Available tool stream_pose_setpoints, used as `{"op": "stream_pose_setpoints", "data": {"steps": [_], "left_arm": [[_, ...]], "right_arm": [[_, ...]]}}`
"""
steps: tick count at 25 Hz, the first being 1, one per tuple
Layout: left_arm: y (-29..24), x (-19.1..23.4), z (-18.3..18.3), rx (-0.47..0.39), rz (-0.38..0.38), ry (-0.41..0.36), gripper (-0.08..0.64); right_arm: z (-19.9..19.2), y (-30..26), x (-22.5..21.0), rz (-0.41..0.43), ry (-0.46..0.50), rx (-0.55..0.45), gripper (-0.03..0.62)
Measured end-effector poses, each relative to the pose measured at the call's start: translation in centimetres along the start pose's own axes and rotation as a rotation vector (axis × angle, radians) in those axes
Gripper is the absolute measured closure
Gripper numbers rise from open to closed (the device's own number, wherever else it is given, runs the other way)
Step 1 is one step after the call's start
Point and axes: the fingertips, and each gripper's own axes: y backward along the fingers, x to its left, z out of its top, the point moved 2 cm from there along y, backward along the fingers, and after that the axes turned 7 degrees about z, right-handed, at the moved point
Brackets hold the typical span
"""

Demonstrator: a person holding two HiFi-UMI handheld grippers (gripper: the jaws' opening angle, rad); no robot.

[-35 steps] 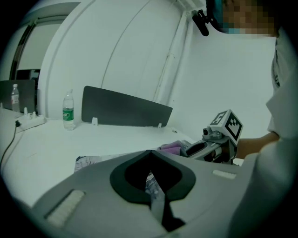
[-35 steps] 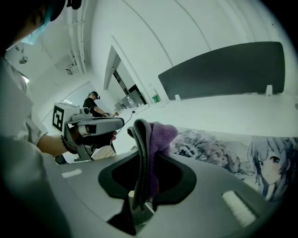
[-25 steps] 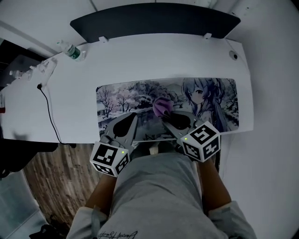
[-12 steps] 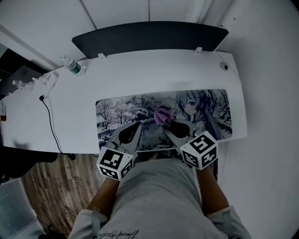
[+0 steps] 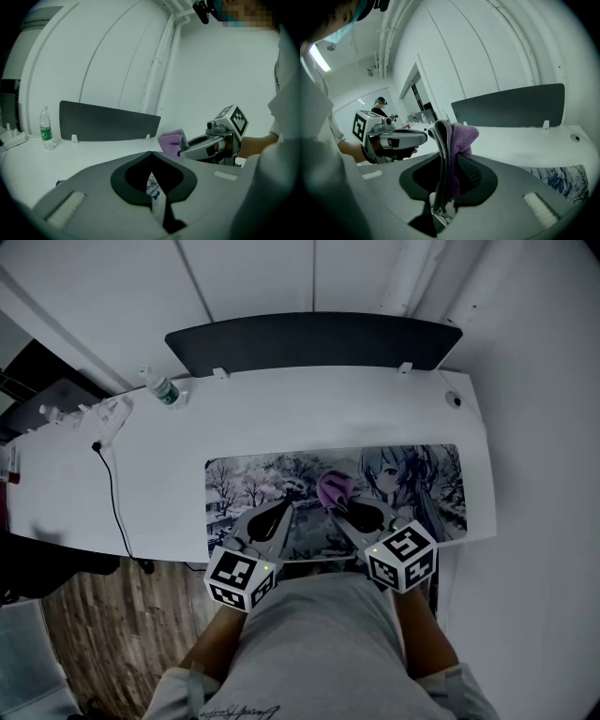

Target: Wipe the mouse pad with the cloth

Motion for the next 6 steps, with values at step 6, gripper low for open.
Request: {"op": "stream_pose_setpoints", "data": {"steps": [6], "left_arm": [[0.17,0.60,-0.16,0.011,-0.006,0.003,0.546]], "right_arm": [[0.46,-0.80,0.23,-0.009,0.005,-0.011,0.503]]}}
